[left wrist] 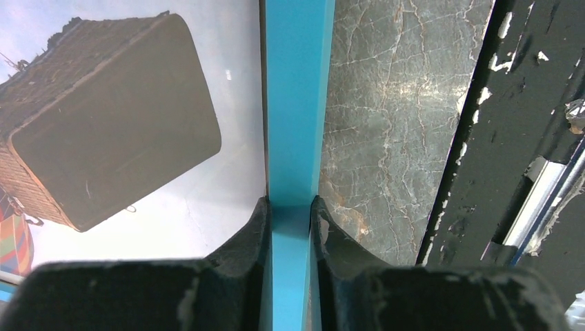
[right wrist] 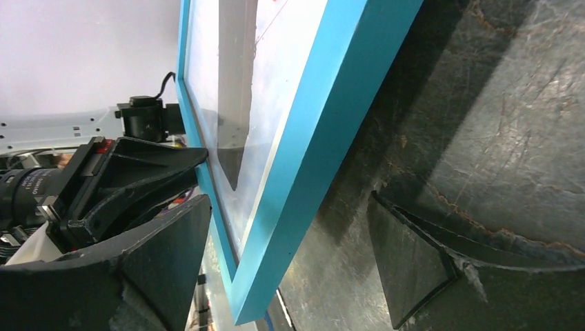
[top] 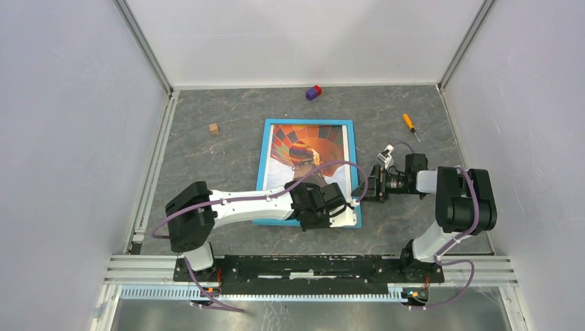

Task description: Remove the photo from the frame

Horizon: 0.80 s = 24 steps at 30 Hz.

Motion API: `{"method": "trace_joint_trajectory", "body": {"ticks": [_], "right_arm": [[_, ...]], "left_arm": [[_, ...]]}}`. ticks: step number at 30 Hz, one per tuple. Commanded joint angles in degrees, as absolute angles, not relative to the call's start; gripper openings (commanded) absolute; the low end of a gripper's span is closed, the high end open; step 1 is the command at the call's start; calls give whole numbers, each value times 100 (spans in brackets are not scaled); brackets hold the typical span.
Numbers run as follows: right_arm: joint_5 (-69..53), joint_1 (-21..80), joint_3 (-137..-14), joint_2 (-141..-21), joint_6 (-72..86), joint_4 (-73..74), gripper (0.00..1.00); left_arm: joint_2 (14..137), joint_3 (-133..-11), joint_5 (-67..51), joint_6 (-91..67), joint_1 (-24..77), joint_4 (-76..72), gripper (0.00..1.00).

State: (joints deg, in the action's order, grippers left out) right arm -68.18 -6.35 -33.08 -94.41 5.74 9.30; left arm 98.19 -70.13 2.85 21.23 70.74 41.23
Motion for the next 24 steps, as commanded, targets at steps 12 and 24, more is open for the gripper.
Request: {"method": "trace_joint_trajectory", "body": {"ticks": [12, 24], "right_arm": [[-7009, -27, -2441, -9687, 3986, -3295, 73], [-7043, 398, -1781, -10684, 7403, -8070, 55]], "left_arm": [[9248, -7081, 26, 1805, 6955, 3784, 2], [9233, -7049, -157, 1820, 6919, 3708, 2]]}}
